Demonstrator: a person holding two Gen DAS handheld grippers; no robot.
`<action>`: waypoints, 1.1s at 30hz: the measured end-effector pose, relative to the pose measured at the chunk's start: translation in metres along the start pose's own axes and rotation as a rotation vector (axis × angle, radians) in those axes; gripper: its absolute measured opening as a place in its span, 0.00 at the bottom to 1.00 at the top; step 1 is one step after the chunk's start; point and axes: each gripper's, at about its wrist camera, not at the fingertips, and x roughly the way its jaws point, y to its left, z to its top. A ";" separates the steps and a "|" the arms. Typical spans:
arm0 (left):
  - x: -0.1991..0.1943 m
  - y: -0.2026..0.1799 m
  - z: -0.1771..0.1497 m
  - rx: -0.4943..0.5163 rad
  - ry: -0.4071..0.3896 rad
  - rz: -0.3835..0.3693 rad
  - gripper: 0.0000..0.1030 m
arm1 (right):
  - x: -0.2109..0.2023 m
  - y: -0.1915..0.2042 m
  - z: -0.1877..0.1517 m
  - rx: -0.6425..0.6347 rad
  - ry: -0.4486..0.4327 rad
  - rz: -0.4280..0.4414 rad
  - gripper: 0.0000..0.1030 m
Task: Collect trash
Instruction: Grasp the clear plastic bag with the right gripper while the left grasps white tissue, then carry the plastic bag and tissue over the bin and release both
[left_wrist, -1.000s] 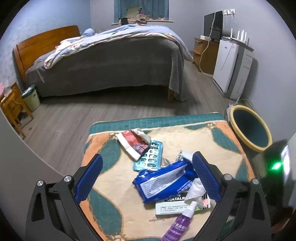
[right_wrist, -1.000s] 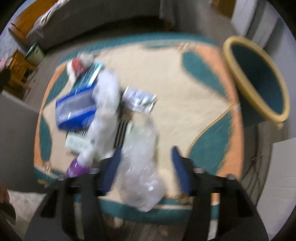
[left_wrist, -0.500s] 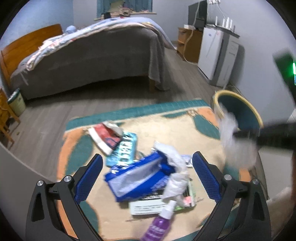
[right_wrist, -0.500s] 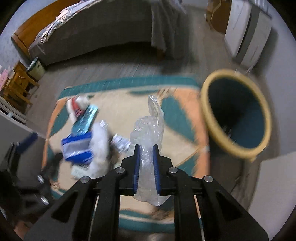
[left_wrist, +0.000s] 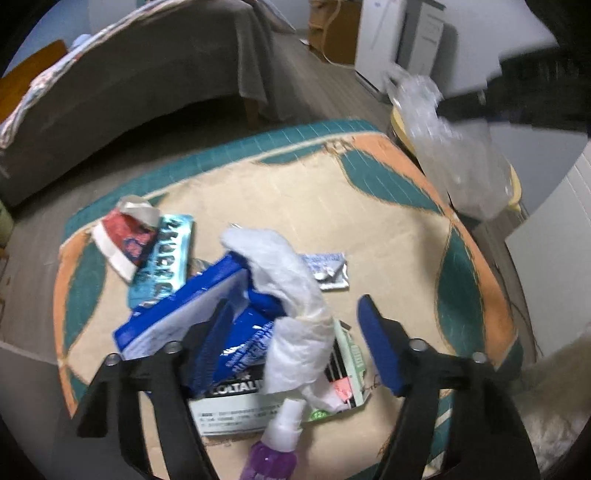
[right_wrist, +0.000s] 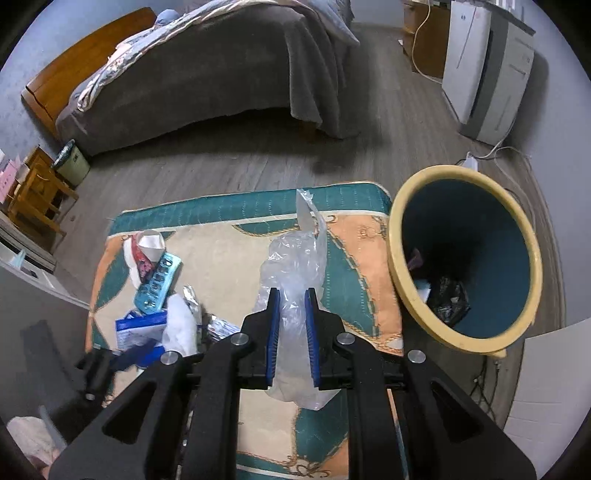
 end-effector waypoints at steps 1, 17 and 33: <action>0.002 -0.003 0.000 0.018 0.004 0.004 0.56 | 0.001 0.000 0.000 0.003 0.002 0.007 0.13; -0.033 -0.005 0.016 0.033 -0.108 0.003 0.22 | -0.007 -0.011 0.002 0.050 -0.010 0.028 0.13; -0.102 0.026 0.108 0.076 -0.298 0.059 0.22 | -0.032 -0.024 0.030 0.015 -0.168 -0.014 0.13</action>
